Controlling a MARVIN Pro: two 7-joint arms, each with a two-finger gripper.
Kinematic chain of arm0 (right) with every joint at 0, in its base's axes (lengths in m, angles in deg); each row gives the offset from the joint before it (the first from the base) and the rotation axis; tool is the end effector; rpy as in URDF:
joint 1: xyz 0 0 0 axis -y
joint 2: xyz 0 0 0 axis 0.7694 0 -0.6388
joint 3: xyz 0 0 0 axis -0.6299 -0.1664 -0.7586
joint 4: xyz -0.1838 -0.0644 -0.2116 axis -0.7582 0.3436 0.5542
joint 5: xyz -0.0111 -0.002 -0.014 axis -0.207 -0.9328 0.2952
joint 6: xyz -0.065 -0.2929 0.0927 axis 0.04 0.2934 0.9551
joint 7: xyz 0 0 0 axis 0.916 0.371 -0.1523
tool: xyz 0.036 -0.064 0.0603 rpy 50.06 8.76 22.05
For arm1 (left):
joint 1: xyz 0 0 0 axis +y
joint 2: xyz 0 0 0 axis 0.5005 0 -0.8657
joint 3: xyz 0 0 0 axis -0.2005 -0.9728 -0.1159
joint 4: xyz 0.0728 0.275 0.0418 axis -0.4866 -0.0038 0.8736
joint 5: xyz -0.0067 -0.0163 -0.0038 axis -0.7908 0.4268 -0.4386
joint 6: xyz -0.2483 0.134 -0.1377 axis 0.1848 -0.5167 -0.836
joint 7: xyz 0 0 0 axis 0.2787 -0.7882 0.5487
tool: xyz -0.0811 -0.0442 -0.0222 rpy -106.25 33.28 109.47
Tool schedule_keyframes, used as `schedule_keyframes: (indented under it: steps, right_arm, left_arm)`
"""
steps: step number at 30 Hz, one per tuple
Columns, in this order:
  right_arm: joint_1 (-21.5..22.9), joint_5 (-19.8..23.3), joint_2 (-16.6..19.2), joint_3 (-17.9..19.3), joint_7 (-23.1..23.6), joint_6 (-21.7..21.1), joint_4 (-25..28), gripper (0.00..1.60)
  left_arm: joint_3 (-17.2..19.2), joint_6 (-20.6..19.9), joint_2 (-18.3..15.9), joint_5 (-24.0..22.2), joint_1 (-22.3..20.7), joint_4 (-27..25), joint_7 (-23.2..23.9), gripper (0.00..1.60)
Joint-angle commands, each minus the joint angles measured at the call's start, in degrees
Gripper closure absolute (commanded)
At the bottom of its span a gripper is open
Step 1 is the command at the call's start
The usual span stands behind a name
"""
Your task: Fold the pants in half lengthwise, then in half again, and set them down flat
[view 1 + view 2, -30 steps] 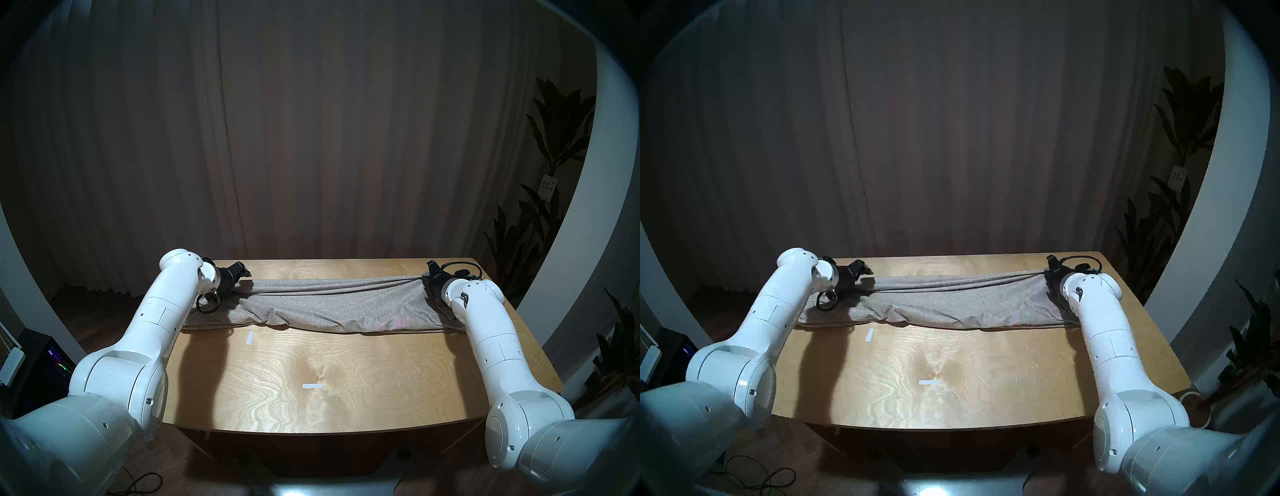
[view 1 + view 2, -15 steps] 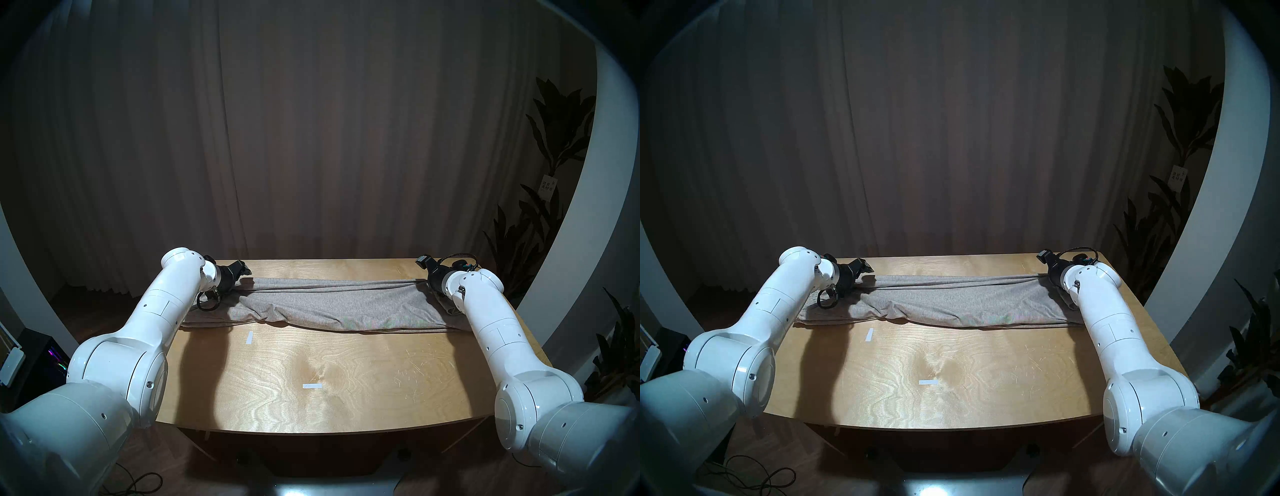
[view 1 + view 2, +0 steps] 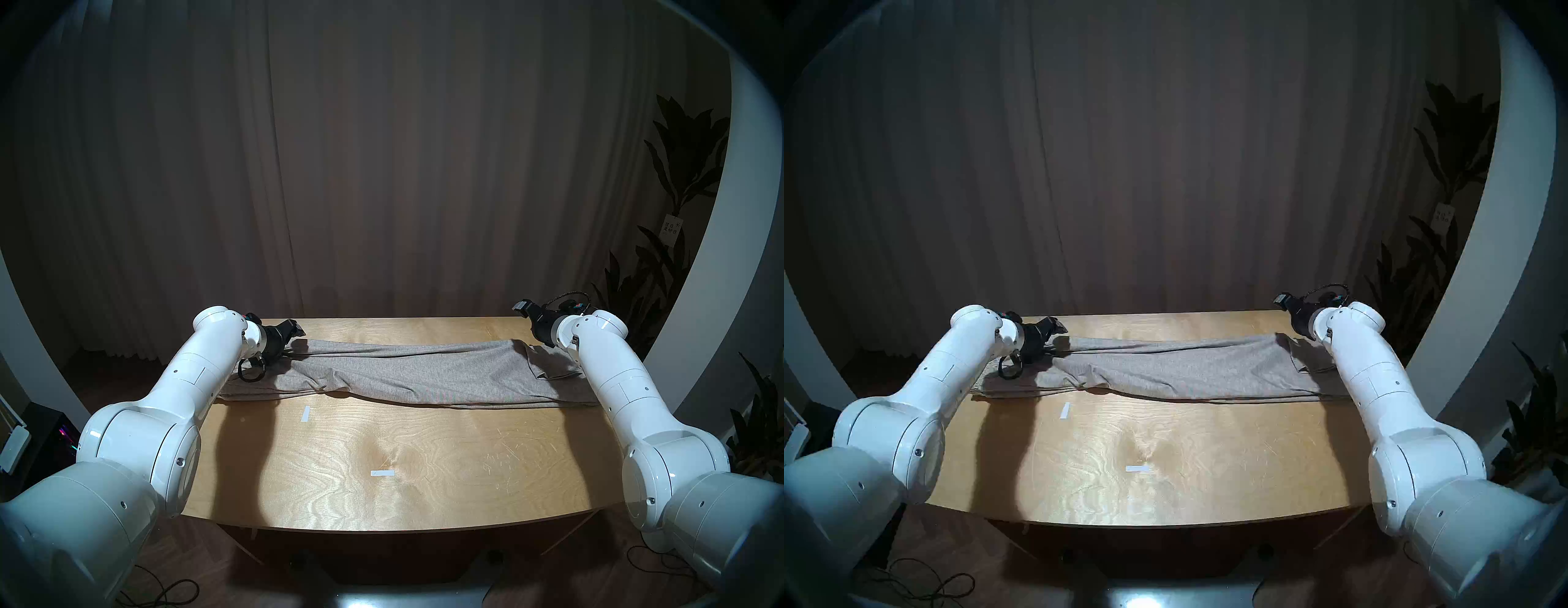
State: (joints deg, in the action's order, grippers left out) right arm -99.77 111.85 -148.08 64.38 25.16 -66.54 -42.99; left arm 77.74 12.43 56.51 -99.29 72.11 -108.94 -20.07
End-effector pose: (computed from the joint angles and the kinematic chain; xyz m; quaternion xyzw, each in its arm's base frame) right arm 0.5720 -0.1691 -0.2784 -0.8165 0.2643 -0.4586 0.2306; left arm 0.5766 0.1365 -0.3109 0.8746 0.2702 0.3246 0.2382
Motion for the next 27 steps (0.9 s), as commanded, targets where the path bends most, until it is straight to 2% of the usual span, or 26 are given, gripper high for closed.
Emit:
schedule_keyframes:
  steps: [1, 4, 7, 11, 15, 20, 27]
  right_arm:
    - [3.5, -1.6, 2.8, -1.5, 2.4, -1.6, 0.0, 0.00]
    - [3.0, 0.1, 2.8, -0.2, 3.4, -3.6, 0.8, 0.00]
    - [0.8, 2.7, 2.6, 2.2, 3.7, -5.8, 5.2, 0.00]
    - [-2.1, 4.3, 3.1, 3.7, 4.0, -8.3, 7.8, 0.00]
    - [-5.8, 5.1, 4.0, 4.6, 3.3, -10.4, 9.6, 0.00]
    - [-8.0, 5.7, 4.7, 5.8, 3.2, -11.6, 10.7, 0.00]
    - [-11.3, 7.2, 5.3, 7.7, 3.8, -13.2, 14.1, 0.00]
  left_arm:
    - [-0.6, 1.2, -1.9, 1.1, -1.7, 1.3, 2.8, 0.00]
    - [-0.8, 1.4, -2.3, 1.2, -1.6, 1.3, 3.7, 0.00]
    - [-0.6, 1.1, -3.1, 1.0, -1.1, 0.0, 4.4, 0.00]
    - [-0.1, -0.1, -3.9, 0.3, -1.1, -2.2, 6.1, 0.00]
    - [0.5, -1.3, -4.0, -0.3, -1.3, -4.6, 7.6, 0.00]
    - [0.4, -3.4, -4.4, -0.3, -1.9, -8.4, 8.4, 0.00]
    - [0.5, -7.3, -6.7, -0.6, 0.9, -12.2, 7.6, 0.00]
